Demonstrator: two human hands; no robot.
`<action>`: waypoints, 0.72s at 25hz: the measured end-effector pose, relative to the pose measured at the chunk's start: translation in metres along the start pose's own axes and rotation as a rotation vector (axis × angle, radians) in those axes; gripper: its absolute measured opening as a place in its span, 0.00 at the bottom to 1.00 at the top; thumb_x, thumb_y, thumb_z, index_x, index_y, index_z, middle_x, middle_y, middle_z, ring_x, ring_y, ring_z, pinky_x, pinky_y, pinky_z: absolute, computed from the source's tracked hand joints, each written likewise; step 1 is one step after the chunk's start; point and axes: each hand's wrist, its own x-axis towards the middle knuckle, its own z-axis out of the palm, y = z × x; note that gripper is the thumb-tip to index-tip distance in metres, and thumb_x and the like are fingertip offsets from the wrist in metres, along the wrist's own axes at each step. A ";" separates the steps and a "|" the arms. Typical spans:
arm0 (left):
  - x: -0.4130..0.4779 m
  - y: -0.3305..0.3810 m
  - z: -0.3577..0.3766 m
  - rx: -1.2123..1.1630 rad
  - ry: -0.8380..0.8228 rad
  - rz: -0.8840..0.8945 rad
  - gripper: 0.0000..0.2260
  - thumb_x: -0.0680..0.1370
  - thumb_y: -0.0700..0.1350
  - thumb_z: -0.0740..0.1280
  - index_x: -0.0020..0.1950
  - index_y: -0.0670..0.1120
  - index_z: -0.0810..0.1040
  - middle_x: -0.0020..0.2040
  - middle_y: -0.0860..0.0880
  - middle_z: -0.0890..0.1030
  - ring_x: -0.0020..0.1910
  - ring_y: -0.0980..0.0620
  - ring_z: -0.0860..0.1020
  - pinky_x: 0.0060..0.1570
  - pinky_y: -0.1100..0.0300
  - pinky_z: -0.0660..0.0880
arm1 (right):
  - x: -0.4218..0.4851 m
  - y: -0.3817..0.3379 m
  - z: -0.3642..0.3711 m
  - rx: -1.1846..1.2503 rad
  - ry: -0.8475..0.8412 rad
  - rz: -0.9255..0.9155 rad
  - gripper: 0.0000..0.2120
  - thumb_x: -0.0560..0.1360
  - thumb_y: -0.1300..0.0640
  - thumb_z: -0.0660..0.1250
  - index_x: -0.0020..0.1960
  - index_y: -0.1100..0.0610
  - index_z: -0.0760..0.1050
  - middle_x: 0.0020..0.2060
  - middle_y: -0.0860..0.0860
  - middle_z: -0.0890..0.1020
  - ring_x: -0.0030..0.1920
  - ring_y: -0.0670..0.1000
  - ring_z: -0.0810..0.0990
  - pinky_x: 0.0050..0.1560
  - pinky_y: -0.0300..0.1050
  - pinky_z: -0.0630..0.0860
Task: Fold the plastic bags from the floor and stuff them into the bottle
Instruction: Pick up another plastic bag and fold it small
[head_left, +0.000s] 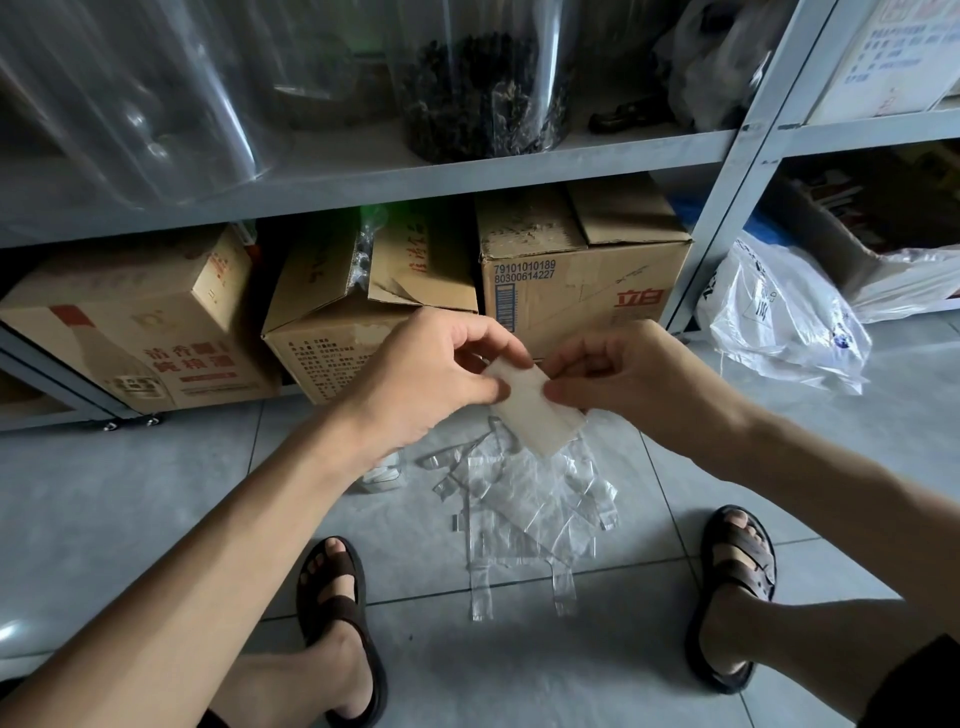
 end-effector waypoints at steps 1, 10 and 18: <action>0.000 0.000 0.000 -0.029 0.011 -0.004 0.18 0.69 0.29 0.74 0.49 0.51 0.85 0.46 0.47 0.86 0.49 0.42 0.83 0.58 0.40 0.78 | 0.000 0.000 0.001 0.003 0.003 0.012 0.05 0.72 0.65 0.75 0.47 0.58 0.84 0.40 0.56 0.86 0.38 0.49 0.82 0.42 0.39 0.78; -0.001 0.001 0.012 -0.264 0.050 -0.187 0.14 0.71 0.42 0.78 0.54 0.48 0.81 0.41 0.53 0.85 0.46 0.54 0.84 0.52 0.59 0.77 | 0.000 -0.005 0.003 0.244 0.042 0.069 0.04 0.72 0.69 0.72 0.47 0.66 0.81 0.41 0.62 0.84 0.38 0.52 0.81 0.41 0.39 0.80; 0.000 -0.001 0.015 -0.369 0.067 -0.190 0.08 0.72 0.36 0.75 0.49 0.40 0.84 0.45 0.44 0.87 0.45 0.49 0.85 0.42 0.61 0.80 | -0.002 -0.008 0.001 0.437 0.005 0.120 0.05 0.70 0.67 0.72 0.44 0.60 0.79 0.41 0.59 0.81 0.41 0.54 0.80 0.43 0.42 0.82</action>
